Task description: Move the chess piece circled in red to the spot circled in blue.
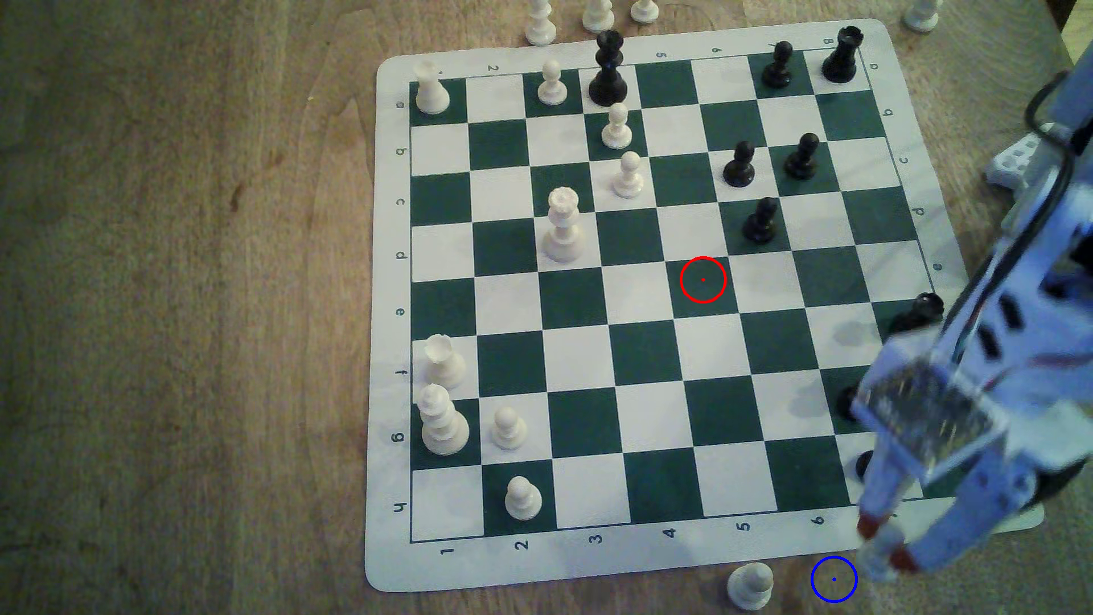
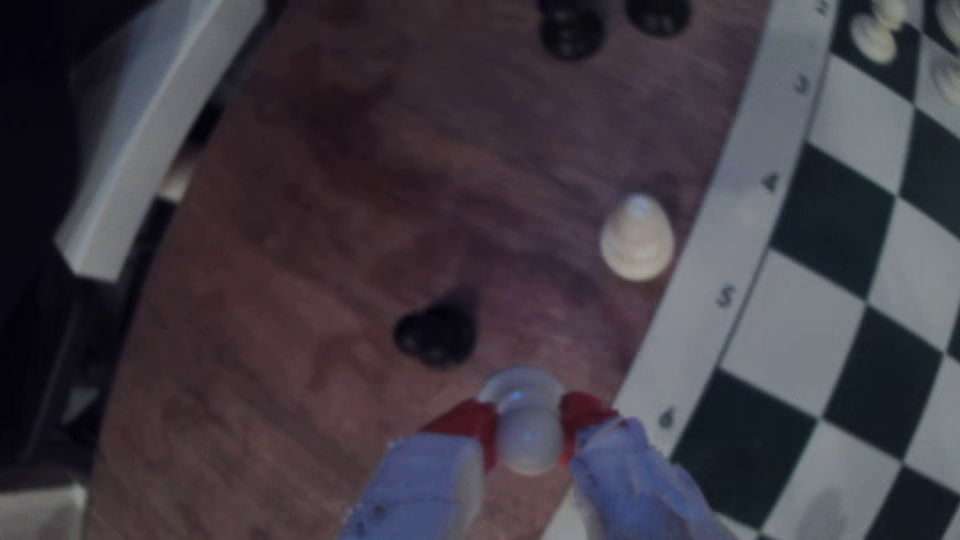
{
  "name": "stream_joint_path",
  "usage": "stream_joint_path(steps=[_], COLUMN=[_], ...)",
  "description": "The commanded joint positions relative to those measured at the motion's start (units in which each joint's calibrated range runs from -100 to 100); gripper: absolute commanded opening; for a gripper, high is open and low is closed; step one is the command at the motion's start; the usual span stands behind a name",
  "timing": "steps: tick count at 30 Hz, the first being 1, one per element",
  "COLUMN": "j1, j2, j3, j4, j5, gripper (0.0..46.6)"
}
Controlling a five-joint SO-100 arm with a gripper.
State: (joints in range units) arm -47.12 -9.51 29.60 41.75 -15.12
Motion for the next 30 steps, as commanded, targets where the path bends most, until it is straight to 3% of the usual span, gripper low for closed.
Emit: stream_joint_path(steps=[1,30], j1=[-0.16,2.11], j2=[3.23,13.33], j3=[-4.94,-9.83], j4=[-3.01,-4.08], j5=[0.15,1.56], gripper=[1.5,0.3])
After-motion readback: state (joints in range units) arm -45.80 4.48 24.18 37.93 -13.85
